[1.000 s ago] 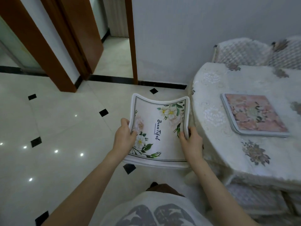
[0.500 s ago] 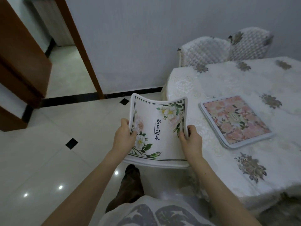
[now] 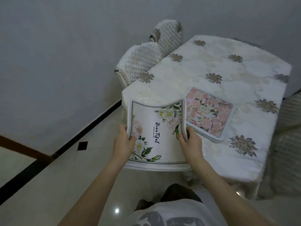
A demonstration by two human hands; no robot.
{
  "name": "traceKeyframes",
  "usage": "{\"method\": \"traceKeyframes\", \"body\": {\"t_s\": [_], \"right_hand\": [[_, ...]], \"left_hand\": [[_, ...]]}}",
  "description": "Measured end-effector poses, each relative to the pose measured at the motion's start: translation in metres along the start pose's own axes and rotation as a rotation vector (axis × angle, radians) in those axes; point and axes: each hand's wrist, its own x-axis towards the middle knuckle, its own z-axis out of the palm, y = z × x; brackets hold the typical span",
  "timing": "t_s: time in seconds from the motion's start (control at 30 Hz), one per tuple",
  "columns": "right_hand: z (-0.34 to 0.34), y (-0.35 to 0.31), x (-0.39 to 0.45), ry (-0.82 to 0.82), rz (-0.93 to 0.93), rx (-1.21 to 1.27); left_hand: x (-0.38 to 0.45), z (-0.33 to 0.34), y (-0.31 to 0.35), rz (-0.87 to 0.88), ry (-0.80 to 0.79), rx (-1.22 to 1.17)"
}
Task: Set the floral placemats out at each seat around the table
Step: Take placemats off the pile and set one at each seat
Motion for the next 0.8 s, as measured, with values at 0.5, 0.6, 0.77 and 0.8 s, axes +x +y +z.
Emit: {"method": "traceKeyframes", "body": {"t_s": [0.5,0.6,0.77,0.8], "right_hand": [[-0.073,0.056,0.096,0.336,0.216,-0.027],[-0.092,0.068,0.119,0.357,0.253,-0.033],[-0.113,0.084,0.151,0.423,0.298,-0.055],[-0.115,0.087,0.156,0.43,0.303,-0.056]], "left_hand": [[0.134,0.126,0.11,0.303,-0.299,0.063],[0.153,0.151,0.133,0.333,-0.329,0.065],[0.181,0.19,0.163,0.362,-0.372,0.091],[0.187,0.197,0.167,0.367,-0.381,0.099]]}}
